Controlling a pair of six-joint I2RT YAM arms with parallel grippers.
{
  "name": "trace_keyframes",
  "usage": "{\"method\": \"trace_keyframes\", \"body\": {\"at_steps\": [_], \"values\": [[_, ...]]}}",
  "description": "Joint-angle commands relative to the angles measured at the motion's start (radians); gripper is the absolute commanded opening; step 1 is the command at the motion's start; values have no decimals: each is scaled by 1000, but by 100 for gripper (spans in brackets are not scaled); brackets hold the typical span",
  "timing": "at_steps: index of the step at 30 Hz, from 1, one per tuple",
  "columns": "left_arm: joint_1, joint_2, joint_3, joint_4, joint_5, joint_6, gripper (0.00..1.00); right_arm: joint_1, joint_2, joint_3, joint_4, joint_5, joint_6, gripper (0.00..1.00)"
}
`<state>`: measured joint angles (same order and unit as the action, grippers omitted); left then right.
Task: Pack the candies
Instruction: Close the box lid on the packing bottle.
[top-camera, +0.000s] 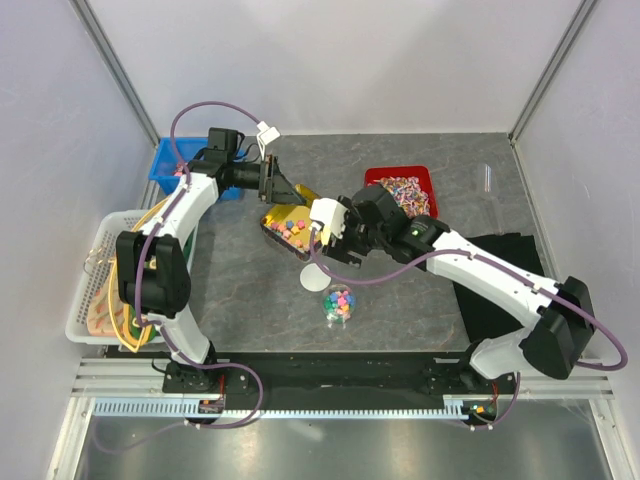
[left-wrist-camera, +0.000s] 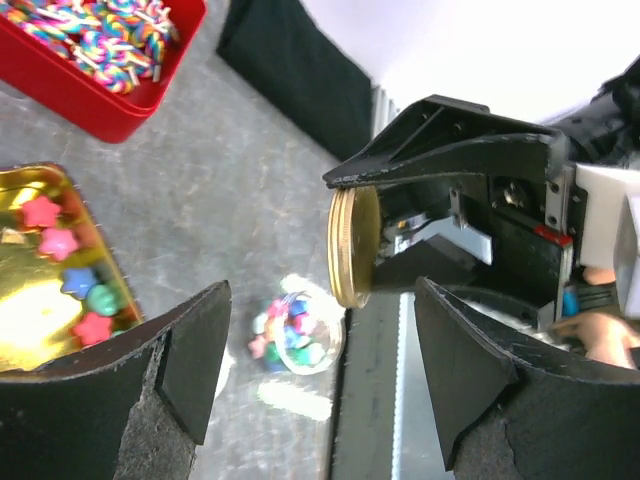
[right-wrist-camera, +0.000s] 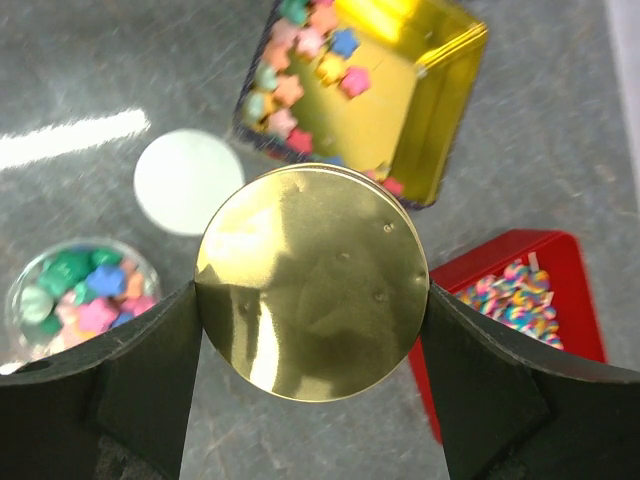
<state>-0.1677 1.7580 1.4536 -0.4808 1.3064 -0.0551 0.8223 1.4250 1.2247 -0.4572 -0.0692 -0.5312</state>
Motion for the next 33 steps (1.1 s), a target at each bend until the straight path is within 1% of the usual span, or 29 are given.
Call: {"method": "trace_keyframes", "body": {"at_steps": [1, 2, 3, 5, 9, 12, 18, 33], "values": [[-1, 6, 13, -212, -70, 257, 81, -37, -63, -54, -63, -125, -12, 59], [-1, 6, 2, -225, -81, 285, 81, -44, -69, -71, -73, -177, -19, 59], [0, 5, -27, -235, -93, 331, 81, -52, -78, -77, -90, -190, -27, 59], [0, 0, -65, -246, -116, 371, 81, -60, -80, -85, -110, -221, -33, 59], [-4, -2, -156, -246, -168, 469, 81, -66, -69, -105, -120, -241, -29, 58], [-7, 8, -197, -240, -191, 503, 81, -68, -54, -113, -104, -245, -20, 56], [-16, -9, -269, -164, -226, 500, 82, -66, -40, -125, -100, -264, -27, 55], [-111, -34, -335, -76, -375, 492, 83, -66, -9, -168, -110, -325, -65, 54]]}}
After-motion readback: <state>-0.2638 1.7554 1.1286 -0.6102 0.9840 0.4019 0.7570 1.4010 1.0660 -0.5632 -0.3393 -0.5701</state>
